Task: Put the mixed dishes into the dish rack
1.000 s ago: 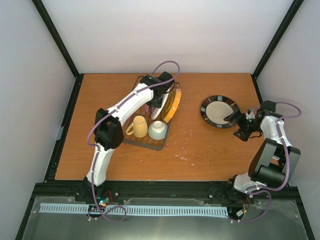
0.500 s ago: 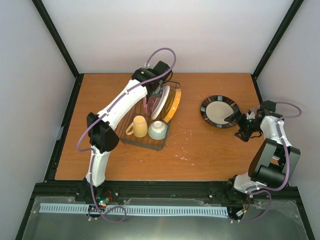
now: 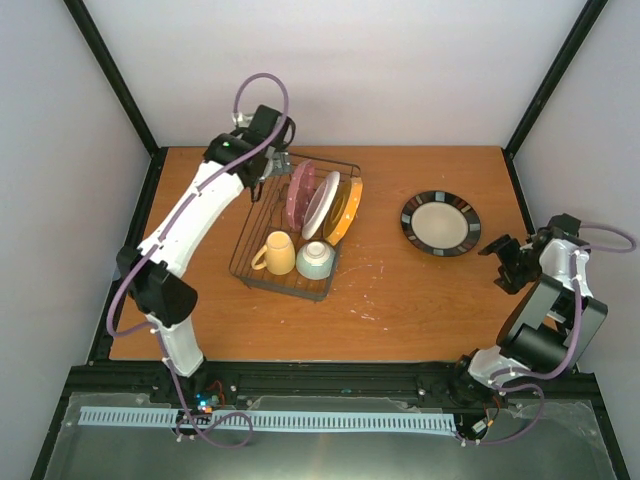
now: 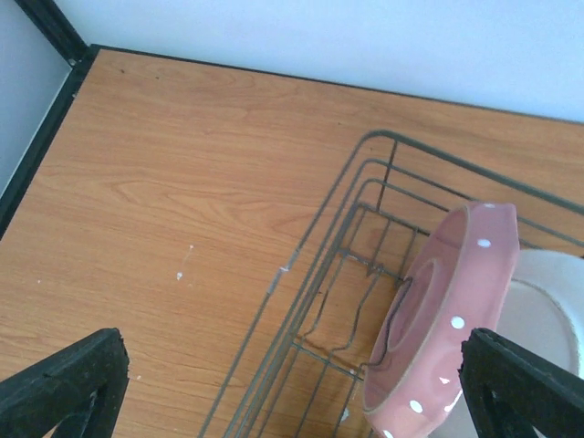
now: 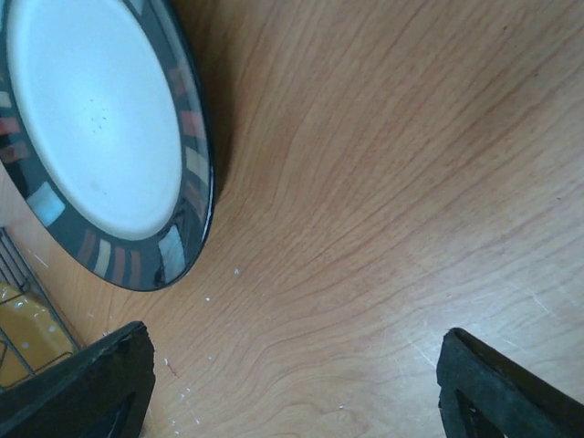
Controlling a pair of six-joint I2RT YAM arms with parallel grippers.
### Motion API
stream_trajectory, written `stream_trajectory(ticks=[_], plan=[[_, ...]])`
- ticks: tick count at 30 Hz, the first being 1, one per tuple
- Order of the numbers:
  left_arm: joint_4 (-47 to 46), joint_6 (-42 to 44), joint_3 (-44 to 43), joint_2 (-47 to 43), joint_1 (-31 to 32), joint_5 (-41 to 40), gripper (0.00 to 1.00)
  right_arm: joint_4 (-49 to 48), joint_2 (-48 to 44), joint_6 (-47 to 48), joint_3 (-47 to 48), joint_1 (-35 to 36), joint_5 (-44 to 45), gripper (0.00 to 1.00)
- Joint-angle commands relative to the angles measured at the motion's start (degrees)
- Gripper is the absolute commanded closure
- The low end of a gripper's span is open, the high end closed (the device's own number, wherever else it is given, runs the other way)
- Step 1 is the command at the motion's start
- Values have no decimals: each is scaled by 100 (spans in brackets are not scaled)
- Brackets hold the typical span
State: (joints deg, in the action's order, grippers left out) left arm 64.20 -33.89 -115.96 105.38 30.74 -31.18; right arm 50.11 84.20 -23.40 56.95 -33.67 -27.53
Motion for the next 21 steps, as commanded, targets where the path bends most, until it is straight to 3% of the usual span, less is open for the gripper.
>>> stream_trajectory(ticks=[1,10,18,21], plan=[[-630,-94,211,-434,-139,284,0,-202,342,-106,-247,-23,-269,15],[-709,-164,623,-537,-156,329,0,-911,1008,-240,-153,-17,-1161,15],[-934,-55,981,-670,-234,402,0,-1799,1610,-622,-314,24,-1694,31],[-952,-30,1025,-695,-262,372,0,-2036,1814,-742,-378,118,-1710,31]])
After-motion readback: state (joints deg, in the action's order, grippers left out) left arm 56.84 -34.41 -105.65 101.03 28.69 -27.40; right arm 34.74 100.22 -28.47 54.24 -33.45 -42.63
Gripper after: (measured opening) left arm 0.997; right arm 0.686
